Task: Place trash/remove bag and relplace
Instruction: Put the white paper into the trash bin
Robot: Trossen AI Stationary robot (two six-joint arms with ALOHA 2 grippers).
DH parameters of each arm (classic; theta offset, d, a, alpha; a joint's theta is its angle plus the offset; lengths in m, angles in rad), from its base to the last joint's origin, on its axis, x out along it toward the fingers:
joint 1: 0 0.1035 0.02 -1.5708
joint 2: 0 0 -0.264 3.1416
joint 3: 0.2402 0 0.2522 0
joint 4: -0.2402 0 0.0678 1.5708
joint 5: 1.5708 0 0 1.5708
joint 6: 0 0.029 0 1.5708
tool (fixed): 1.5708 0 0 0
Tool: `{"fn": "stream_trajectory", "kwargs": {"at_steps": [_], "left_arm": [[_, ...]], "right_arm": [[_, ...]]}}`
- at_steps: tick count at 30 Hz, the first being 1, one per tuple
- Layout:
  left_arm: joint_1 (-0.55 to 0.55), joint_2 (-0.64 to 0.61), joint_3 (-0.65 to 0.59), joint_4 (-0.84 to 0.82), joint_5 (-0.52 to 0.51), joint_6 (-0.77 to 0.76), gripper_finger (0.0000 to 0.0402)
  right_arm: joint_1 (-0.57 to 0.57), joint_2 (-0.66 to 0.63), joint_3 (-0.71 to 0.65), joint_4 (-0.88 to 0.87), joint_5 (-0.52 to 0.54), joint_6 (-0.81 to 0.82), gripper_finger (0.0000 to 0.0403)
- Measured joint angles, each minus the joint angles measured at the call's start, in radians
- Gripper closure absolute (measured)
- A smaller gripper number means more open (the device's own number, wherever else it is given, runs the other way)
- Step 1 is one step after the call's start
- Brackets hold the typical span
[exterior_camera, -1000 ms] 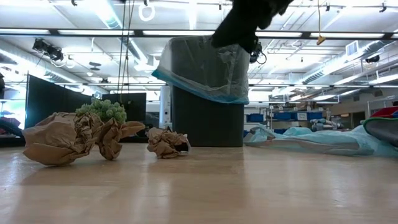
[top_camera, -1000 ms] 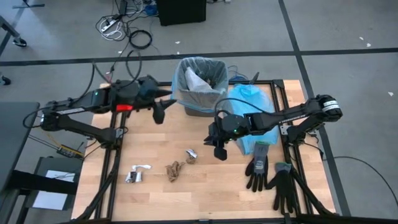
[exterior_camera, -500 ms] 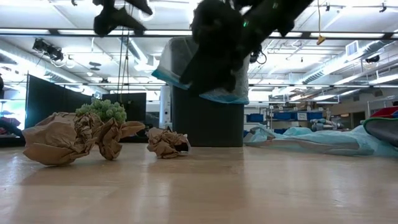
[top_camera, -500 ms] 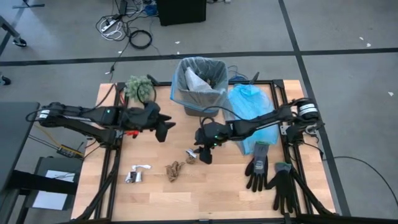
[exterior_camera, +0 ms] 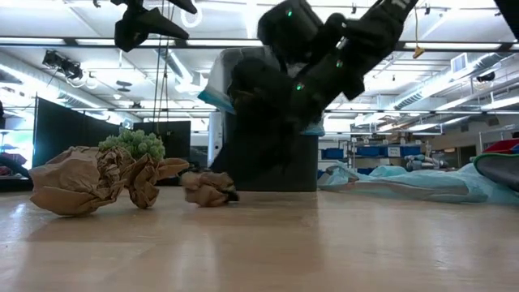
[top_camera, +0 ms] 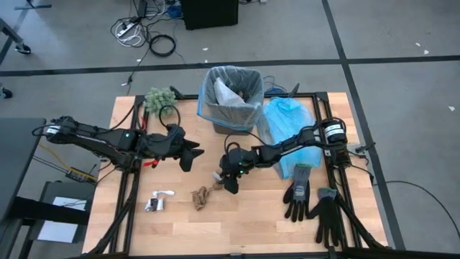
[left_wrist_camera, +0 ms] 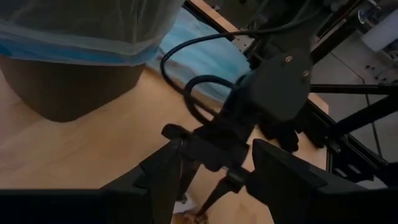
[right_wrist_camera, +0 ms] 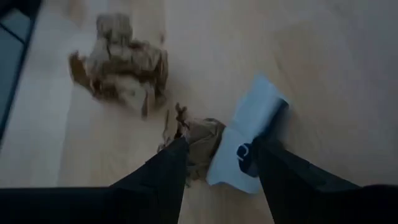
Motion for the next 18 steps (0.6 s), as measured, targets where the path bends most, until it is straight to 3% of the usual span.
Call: {"fn": "stream_trajectory", "kwargs": {"at_steps": [4,12,16,18], "left_arm": [[-0.004,0.000,0.000,-0.006,-0.009,-0.011,0.0194],[-0.005,0.000,0.000,-0.013,-0.048,-0.007,0.0194],[-0.005,0.000,0.000,-0.013,-0.051,-0.006,0.0194],[-0.005,0.000,0.000,-0.013,-0.051,-0.005,0.0194]], "right_arm": [[-0.011,0.021,0.000,0.001,0.021,0.031,0.0247],[-0.020,0.020,0.000,-0.068,0.256,-0.023,0.0331],[-0.020,0.014,-0.001,-0.102,0.242,-0.053,0.0388],[-0.013,0.008,-0.001,-0.105,0.219,-0.056,0.0397]]}}
